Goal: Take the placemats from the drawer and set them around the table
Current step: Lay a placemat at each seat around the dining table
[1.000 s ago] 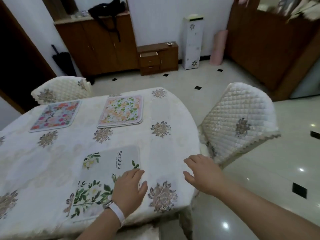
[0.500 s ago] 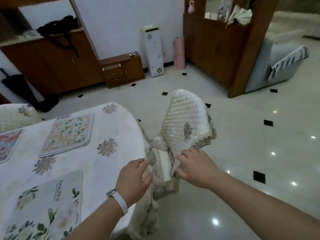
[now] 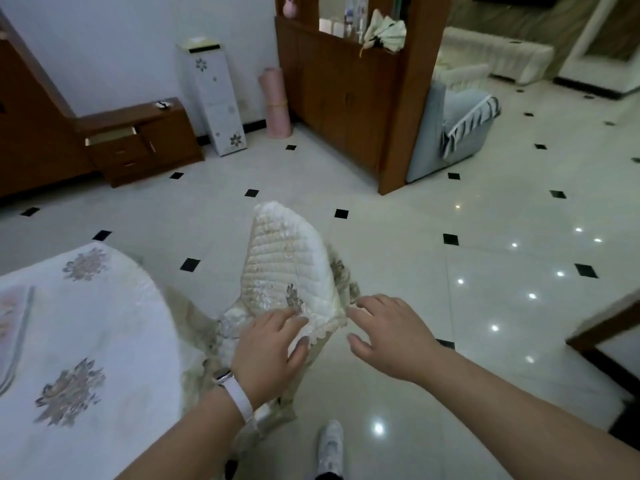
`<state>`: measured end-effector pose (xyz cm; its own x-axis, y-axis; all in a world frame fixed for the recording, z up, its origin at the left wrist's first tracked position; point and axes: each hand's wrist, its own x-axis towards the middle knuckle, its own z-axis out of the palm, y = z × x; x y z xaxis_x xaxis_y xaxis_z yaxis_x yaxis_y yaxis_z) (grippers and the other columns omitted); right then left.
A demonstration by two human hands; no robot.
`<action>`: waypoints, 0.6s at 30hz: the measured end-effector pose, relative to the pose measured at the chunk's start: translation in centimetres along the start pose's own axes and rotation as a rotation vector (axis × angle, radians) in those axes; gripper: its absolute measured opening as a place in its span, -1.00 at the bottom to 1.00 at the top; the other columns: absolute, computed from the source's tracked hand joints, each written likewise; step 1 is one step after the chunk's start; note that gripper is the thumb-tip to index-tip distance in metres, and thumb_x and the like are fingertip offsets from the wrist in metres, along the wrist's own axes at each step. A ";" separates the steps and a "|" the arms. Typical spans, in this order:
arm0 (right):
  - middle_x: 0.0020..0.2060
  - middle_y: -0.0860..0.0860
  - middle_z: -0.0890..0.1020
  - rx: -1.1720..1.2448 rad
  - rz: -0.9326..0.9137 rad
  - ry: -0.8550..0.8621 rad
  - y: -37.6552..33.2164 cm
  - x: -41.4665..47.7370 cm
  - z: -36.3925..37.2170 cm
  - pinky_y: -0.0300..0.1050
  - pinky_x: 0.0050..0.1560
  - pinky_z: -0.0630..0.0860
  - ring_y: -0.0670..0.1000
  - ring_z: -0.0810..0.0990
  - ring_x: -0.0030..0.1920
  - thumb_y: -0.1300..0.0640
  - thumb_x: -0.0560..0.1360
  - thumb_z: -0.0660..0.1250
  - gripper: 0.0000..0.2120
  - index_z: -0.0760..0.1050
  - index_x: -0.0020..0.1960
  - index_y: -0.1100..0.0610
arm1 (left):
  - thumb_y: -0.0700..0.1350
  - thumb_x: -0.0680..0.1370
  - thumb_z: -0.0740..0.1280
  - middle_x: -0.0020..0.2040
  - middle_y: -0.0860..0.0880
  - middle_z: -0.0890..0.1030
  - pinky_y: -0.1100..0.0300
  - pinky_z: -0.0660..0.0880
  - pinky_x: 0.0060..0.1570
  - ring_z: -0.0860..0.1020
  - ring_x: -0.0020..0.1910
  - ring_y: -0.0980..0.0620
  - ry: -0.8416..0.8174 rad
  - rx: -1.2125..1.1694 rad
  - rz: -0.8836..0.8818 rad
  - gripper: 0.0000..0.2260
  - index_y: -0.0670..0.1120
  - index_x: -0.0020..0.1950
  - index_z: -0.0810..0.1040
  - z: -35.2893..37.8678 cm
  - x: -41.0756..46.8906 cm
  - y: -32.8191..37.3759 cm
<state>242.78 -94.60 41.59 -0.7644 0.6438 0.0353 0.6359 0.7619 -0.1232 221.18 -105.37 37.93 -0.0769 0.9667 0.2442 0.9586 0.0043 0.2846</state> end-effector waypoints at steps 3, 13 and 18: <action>0.01 0.01 0.63 -0.025 0.029 0.003 4.2 3.4 -0.7 0.02 -0.01 0.54 0.09 0.59 0.01 -0.14 0.49 0.15 -0.62 0.59 0.10 0.04 | 0.05 0.53 0.26 0.16 -0.04 0.64 0.00 0.56 0.03 0.59 0.11 -0.08 0.008 -0.043 0.064 -0.72 -0.02 0.13 0.63 1.9 6.3 -0.2; -0.02 0.00 0.64 -0.014 0.176 0.046 16.5 10.3 -2.6 -0.01 -0.07 0.55 0.09 0.60 -0.07 -0.13 0.49 0.15 -0.62 0.60 0.09 0.06 | 0.06 0.49 0.24 0.15 -0.05 0.65 0.01 0.52 0.03 0.60 0.10 -0.08 -0.048 -0.028 0.228 -0.69 -0.01 0.11 0.65 5.8 24.2 0.6; 0.06 0.00 0.63 0.015 0.204 0.021 23.0 12.9 -2.3 0.02 0.02 0.54 0.08 0.59 0.01 -0.14 0.50 0.13 -0.57 0.57 0.18 0.05 | 0.08 0.48 0.23 0.13 -0.02 0.66 0.04 0.52 0.05 0.61 0.08 -0.05 -0.069 0.026 0.286 -0.68 0.00 0.11 0.65 8.6 30.2 2.6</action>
<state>247.81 -68.66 41.48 -0.6173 0.7862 0.0288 0.7757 0.6144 -0.1445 223.67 -74.01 38.07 0.2151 0.9447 0.2475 0.9455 -0.2649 0.1895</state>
